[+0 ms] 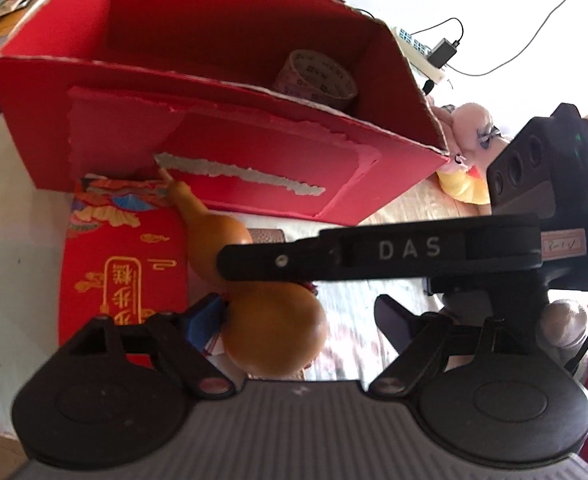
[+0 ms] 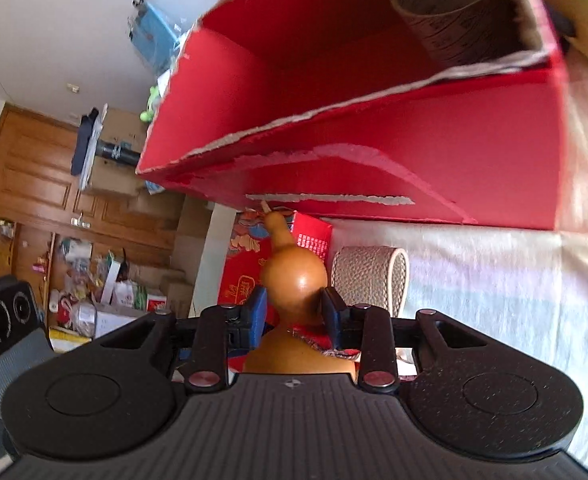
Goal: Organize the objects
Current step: 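Close the right gripper around the waist of the orange gourd, then lift the gourd with the right gripper and carry it into the box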
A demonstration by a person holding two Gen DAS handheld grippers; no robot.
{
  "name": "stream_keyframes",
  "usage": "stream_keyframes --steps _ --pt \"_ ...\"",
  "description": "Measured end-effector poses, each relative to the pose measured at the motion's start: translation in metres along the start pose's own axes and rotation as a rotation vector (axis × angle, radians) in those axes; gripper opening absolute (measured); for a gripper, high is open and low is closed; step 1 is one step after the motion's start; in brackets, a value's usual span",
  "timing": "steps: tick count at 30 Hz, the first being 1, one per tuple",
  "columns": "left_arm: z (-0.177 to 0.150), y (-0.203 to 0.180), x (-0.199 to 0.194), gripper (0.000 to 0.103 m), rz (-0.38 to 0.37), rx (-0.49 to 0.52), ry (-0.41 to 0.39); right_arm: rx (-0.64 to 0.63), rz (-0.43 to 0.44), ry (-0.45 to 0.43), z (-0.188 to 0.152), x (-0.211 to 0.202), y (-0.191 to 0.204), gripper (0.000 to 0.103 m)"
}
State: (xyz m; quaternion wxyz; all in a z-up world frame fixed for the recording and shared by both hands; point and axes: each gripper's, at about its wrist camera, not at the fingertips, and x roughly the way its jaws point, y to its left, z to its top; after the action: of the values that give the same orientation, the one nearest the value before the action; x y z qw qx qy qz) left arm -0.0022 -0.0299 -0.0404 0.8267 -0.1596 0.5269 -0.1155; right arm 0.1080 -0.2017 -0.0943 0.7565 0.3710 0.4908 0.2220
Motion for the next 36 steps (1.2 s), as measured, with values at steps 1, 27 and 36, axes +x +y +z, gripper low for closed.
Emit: stream_keyframes --steps 1,27,36 --pt "0.001 0.000 0.001 0.082 0.002 0.006 0.001 0.001 0.004 0.005 0.000 0.000 -0.001 0.036" --pt "0.006 -0.033 -0.034 0.058 0.032 0.179 0.017 0.080 0.178 -0.018 -0.015 -0.062 -0.005 0.036" --pt "0.031 -0.084 -0.091 0.058 -0.009 0.348 -0.133 -0.016 0.183 -0.205 -0.001 -0.120 0.049 0.035"
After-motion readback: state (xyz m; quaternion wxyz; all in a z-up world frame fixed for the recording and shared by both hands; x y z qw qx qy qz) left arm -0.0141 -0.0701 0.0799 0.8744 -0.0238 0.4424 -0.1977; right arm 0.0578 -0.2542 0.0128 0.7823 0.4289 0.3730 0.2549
